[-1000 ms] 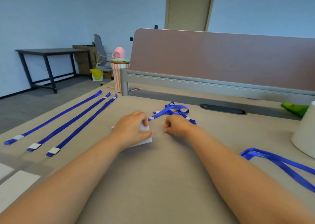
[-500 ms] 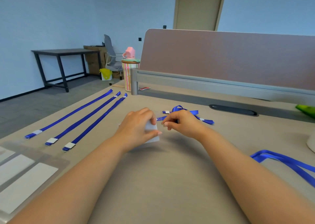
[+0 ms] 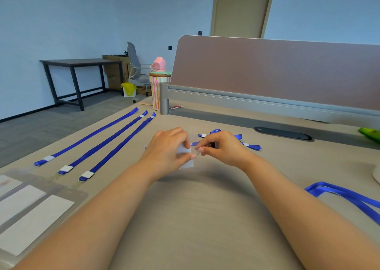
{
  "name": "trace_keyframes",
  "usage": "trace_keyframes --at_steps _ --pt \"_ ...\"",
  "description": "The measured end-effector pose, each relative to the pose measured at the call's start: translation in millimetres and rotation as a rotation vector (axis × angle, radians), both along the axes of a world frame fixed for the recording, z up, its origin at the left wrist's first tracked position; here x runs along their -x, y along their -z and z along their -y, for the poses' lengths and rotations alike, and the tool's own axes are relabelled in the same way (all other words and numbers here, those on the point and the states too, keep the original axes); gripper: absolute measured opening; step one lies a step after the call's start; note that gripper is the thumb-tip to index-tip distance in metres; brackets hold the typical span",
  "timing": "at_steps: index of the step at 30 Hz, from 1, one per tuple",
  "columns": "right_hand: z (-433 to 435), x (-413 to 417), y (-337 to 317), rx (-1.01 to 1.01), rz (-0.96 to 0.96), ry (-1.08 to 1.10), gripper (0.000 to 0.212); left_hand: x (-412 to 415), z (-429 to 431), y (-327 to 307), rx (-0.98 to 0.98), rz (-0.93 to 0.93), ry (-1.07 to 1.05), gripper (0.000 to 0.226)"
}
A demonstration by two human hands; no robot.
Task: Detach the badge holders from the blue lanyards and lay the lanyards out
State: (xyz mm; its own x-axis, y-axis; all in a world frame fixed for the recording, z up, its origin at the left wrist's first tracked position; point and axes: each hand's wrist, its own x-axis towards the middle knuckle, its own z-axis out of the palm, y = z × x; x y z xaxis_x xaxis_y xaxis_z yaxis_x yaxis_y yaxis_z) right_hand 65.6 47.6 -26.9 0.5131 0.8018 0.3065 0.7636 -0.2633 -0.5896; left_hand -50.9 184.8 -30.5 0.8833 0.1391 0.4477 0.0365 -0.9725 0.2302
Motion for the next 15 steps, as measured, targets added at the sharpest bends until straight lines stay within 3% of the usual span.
trace_keyframes --at_steps 10,15 --pt "2.1 0.9 -1.9 0.059 -0.016 -0.053 0.019 -0.9 -4.0 2.5 -0.029 0.006 -0.016 0.02" --pt "1.7 0.9 -3.4 0.034 -0.071 -0.08 0.012 -2.1 -6.0 3.2 -0.064 0.015 -0.021 0.021"
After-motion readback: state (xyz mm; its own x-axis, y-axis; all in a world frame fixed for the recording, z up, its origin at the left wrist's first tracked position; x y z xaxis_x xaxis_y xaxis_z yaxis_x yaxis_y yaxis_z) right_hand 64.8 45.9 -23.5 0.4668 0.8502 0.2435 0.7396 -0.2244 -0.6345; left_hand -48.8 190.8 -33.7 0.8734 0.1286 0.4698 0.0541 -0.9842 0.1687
